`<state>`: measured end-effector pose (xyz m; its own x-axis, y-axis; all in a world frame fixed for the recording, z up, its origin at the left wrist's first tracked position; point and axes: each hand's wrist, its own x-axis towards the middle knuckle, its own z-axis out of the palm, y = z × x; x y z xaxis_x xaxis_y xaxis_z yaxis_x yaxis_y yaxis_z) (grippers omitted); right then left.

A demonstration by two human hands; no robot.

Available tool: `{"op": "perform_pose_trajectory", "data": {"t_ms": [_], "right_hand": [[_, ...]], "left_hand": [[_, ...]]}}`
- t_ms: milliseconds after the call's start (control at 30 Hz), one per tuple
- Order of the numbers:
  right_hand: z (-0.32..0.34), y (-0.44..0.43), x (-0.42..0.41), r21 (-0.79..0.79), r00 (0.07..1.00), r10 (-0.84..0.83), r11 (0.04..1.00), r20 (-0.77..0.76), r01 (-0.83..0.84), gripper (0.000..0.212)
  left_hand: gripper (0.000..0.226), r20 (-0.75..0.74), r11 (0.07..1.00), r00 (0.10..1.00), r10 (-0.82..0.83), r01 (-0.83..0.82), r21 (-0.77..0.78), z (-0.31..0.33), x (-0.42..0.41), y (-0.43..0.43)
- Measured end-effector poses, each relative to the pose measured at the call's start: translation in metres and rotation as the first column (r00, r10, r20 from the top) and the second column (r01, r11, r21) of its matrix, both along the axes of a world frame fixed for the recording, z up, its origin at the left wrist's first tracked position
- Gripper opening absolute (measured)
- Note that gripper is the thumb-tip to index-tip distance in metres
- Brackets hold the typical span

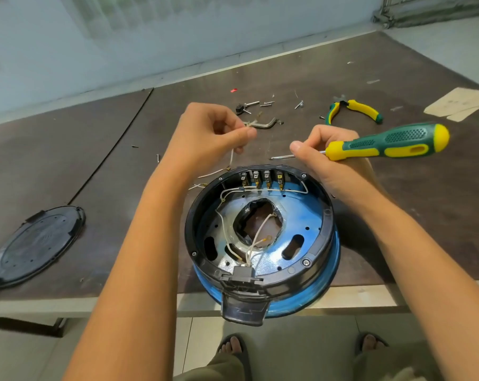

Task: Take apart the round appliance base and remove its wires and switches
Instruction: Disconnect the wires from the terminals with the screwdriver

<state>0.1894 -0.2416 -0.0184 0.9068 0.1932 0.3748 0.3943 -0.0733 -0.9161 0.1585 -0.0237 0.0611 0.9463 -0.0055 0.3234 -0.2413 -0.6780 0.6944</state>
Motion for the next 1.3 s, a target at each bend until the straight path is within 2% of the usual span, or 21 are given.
{"op": "perform_pose_trajectory", "data": {"t_ms": [33, 100, 133, 200, 300, 367, 467, 533, 667, 733, 800, 900, 1000, 1067, 1167, 1233, 1300], "right_hand": [[0.001, -0.001, -0.001, -0.024, 1.000, 0.026, 0.999, 0.017, -0.026, 0.032], [0.002, -0.003, -0.002, -0.041, 0.995, 0.098, 0.994, 0.021, -0.097, 0.026], [0.003, -0.003, -0.002, -0.047, 0.993, 0.120, 0.992, 0.016, -0.119, 0.022], [0.005, -0.002, -0.002, -0.058, 0.990, 0.140, 0.989, 0.009, -0.139, 0.016], [0.006, 0.001, -0.003, -0.069, 0.990, 0.140, 0.988, -0.014, -0.141, 0.013], [0.007, 0.001, -0.002, -0.080, 0.988, 0.149, 0.985, -0.044, -0.152, 0.011], [0.009, 0.000, -0.001, -0.127, 0.983, 0.163, 0.977, -0.081, -0.173, 0.007], [0.010, -0.001, -0.001, -0.116, 0.983, 0.160, 0.979, -0.092, -0.171, 0.005], [0.013, -0.005, -0.002, -0.114, 0.975, 0.198, 0.971, -0.098, -0.209, 0.018], [0.013, -0.006, -0.004, -0.056, 0.962, 0.256, 0.963, -0.089, -0.262, 0.025], [0.013, -0.006, -0.005, -0.020, 0.950, 0.302, 0.953, -0.077, -0.304, 0.028], [0.014, -0.005, -0.004, -0.050, 0.946, 0.312, 0.947, -0.088, -0.317, 0.029], [0.015, -0.005, -0.003, -0.124, 0.947, 0.306, 0.940, -0.103, -0.317, 0.022], [0.016, -0.005, -0.004, -0.192, 0.946, 0.310, 0.927, -0.094, -0.323, 0.013], [0.020, -0.003, -0.005, -0.267, 0.956, 0.287, 0.918, -0.066, -0.294, 0.016], [0.020, -0.001, -0.005, -0.294, 0.960, 0.280, 0.916, -0.021, -0.274, 0.015], [0.019, -0.003, -0.004, -0.307, 0.955, 0.296, 0.910, 0.007, -0.279, 0.004]], "left_hand": [[0.022, 0.001, 0.990, 0.999, 0.037, -0.037, 0.137, 0.002, 0.005, 0.002], [0.022, 0.008, 0.901, 0.993, 0.118, -0.110, 0.420, -0.003, 0.014, 0.004], [0.022, 0.002, 0.844, 0.988, 0.154, -0.133, 0.519, -0.008, 0.017, 0.005], [0.019, -0.009, 0.784, 0.976, 0.220, -0.171, 0.597, -0.019, 0.024, 0.012], [0.023, -0.082, 0.814, 0.948, 0.308, -0.218, 0.538, -0.031, 0.033, 0.028], [0.031, -0.136, 0.829, 0.944, 0.300, -0.187, 0.526, -0.038, 0.031, 0.029], [0.021, -0.043, 0.888, 0.967, 0.251, -0.213, 0.408, -0.038, 0.021, 0.022], [0.017, -0.046, 0.936, 0.975, 0.219, -0.196, 0.293, -0.034, 0.009, 0.015], [0.028, -0.080, 0.933, 0.988, 0.133, -0.098, 0.348, -0.036, -0.016, -0.002], [0.033, -0.068, 0.929, 0.990, 0.123, -0.091, 0.359, -0.041, -0.022, -0.009], [0.032, -0.076, 0.930, 0.987, 0.140, -0.105, 0.353, -0.047, -0.024, -0.012], [0.028, -0.133, 0.920, 0.975, 0.175, -0.115, 0.374, -0.056, -0.024, -0.011], [0.028, -0.181, 0.915, 0.970, 0.164, -0.081, 0.394, -0.061, -0.022, -0.010], [0.018, -0.168, 0.922, 0.971, 0.171, -0.098, 0.374, -0.060, -0.020, -0.008], [0.006, -0.148, 0.927, 0.973, 0.174, -0.111, 0.358, -0.062, -0.020, -0.006], [0.017, -0.157, 0.903, 0.974, 0.166, -0.086, 0.421, -0.065, -0.020, -0.008], [0.025, -0.169, 0.868, 0.971, 0.168, -0.065, 0.492, -0.068, -0.021, -0.009]]}}
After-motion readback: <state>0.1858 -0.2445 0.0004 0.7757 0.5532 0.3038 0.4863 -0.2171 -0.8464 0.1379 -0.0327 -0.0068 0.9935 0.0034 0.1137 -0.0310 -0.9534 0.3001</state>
